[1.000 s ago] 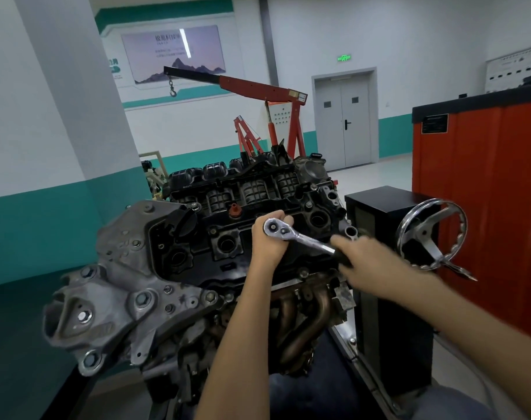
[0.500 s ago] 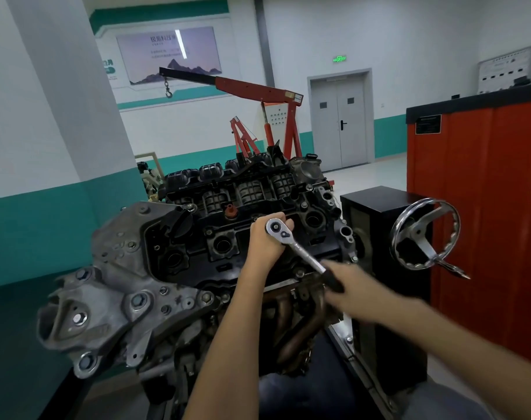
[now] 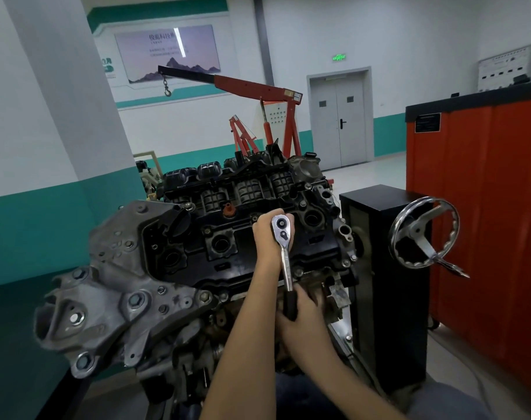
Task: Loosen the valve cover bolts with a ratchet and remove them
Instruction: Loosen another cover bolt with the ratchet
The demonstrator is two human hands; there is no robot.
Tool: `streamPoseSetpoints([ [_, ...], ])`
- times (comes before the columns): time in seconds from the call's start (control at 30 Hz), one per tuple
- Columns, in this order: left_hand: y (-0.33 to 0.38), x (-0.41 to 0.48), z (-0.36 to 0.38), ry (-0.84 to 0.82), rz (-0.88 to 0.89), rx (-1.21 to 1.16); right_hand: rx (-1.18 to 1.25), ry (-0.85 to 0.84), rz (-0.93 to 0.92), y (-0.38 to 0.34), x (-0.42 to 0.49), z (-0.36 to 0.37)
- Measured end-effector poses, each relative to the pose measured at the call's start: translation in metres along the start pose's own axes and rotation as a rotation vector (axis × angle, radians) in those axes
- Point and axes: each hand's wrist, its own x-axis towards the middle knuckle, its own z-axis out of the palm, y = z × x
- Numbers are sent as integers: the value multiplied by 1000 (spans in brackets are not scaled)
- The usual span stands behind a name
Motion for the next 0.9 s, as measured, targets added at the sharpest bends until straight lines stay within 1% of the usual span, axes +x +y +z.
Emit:
streamPoseSetpoints([
  [0.03, -2, 0, -1, -6, 9, -1, 13, -16, 3, -1, 0, 2],
  [0.1, -8, 1, -5, -54, 39, -2, -103, -52, -18, -1, 6, -15],
  [0.2, -17, 4, -15, -178, 77, 36, -515, -211, -126, -9, 30, -78],
  [0.27, -20, 6, -19, -235, 100, 52, -839, -296, -235, -31, 59, -122],
  [0.33, -20, 6, -20, -263, 129, 66, -1209, -276, -372, -60, 87, -149],
  [0.37, -19, 6, -20, -261, 136, 60, -1329, -246, -444, -73, 97, -153],
  [0.4, -19, 6, -20, -240, 126, 40, -1387, -216, -499, -80, 101, -151],
  [0.43, -19, 6, -20, -202, 97, 7, -1392, -187, -506, -82, 100, -146],
  [0.47, -19, 7, -20, -160, 59, -34, -1355, -157, -473, -76, 94, -138],
  [0.53, -20, 8, -16, -95, 8, -95, -1178, -89, -362, -47, 70, -117],
  [0.57, -19, 7, -12, -70, -2, -107, -1017, -74, -285, -32, 53, -105],
  [0.63, -14, 4, -5, -30, -3, -84, -589, -72, -139, -9, 24, -74],
  [0.67, -12, 3, -1, -19, 2, -67, -396, -59, -96, -2, 15, -57],
  [0.7, -10, 2, 1, -11, 8, -67, -258, -46, -61, 3, 9, -39],
  [0.73, -10, 1, 1, -8, 17, -72, -174, -43, -33, 4, 5, -24],
  [0.77, -10, 0, 0, -13, 29, -68, -127, -53, -17, 4, 3, -15],
  [0.8, -11, 0, -3, -25, 44, -52, -141, -73, -15, 3, 5, -15],
  [0.83, -13, 1, -7, -52, 57, -29, -205, -90, -28, 3, 8, -21],
  [0.9, -17, 4, -14, -134, 62, 11, -413, -157, -98, -3, 22, -53],
])
